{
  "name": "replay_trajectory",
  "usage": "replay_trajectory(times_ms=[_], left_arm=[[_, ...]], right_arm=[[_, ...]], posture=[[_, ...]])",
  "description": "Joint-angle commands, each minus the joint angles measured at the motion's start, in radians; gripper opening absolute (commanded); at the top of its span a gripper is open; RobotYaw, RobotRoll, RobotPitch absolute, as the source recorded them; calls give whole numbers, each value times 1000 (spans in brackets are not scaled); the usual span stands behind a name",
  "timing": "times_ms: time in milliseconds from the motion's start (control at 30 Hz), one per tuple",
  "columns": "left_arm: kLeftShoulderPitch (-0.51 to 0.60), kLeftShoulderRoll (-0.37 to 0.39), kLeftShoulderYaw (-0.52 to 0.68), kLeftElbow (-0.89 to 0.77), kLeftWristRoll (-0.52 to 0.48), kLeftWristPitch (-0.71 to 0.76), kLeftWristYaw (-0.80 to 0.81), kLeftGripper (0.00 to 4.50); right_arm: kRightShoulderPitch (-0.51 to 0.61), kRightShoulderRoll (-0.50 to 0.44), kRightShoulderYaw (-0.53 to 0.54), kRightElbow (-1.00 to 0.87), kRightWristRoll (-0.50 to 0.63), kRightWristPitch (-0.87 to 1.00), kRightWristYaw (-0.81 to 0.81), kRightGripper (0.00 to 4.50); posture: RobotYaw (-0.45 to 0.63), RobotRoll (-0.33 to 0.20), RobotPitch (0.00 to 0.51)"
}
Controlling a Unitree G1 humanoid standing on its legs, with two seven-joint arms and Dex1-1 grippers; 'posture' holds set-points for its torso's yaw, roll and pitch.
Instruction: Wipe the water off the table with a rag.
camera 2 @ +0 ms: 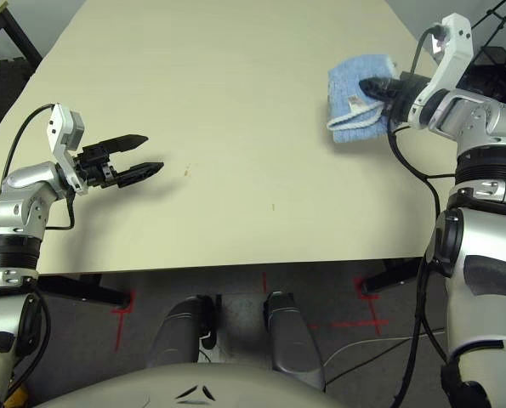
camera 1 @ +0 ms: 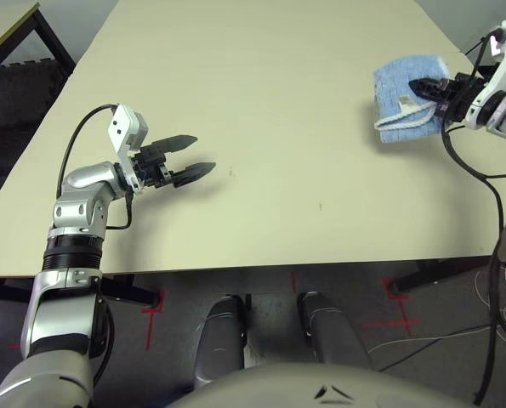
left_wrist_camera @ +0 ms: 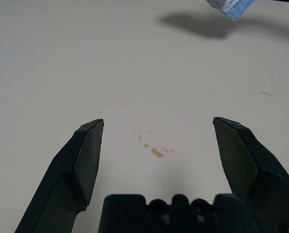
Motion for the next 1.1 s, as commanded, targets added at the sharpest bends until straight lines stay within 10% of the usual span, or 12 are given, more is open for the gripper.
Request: replay_trajectory(times_ms=[33,500,900,1100], left_arm=[[-2,2,-6,7,11,-4,-7,4500],[5,10,-7,-6,18,0,-7,4500],[8,3,-6,-11,17,-2,4,4500],[-30,-21,18,39,43,-55,106,4500]], right_arm=[[-4,-13,42,48,-58,-45,50,15],[26,14,58,229,-194,-240,-66,15],[29,-18,105,241,-353,-527,-282,4364],[16,-38,51,241,-331,-622,-407,4485]], posture=[[-110,0,137],[-106,0,133],[-109,0,137],[-109,0,137]])
